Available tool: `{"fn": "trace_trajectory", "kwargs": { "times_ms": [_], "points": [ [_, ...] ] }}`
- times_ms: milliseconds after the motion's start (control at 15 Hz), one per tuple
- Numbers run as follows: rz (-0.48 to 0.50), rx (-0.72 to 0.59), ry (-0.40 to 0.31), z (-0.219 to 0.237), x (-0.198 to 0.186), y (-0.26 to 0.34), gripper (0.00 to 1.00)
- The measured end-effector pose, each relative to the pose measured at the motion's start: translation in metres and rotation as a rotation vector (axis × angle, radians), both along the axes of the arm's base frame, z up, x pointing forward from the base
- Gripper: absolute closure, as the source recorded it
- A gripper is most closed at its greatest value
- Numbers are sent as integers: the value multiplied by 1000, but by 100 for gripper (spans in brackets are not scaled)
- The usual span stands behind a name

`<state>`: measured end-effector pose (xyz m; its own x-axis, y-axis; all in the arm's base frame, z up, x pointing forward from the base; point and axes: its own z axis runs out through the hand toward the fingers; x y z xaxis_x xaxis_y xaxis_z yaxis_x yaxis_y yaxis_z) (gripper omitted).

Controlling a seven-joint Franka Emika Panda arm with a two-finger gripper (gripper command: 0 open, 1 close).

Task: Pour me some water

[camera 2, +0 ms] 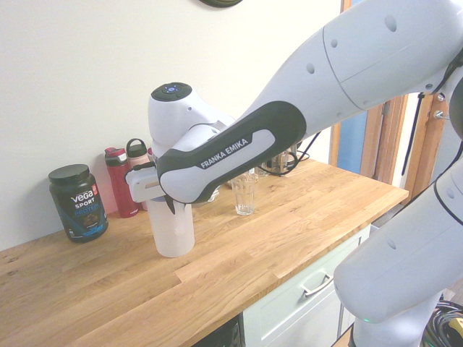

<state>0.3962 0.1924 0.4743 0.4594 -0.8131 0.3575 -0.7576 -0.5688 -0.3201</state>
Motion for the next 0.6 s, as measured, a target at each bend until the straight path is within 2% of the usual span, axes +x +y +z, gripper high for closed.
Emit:
{"fn": "trace_trajectory", "kwargs": {
  "times_ms": [333,467,600],
  "points": [
    [5,10,8,9,-3,-3,0],
    [8,5,58,13,-15,-3,0],
    [45,20,146,20,-41,-4,0]
  ]
}}
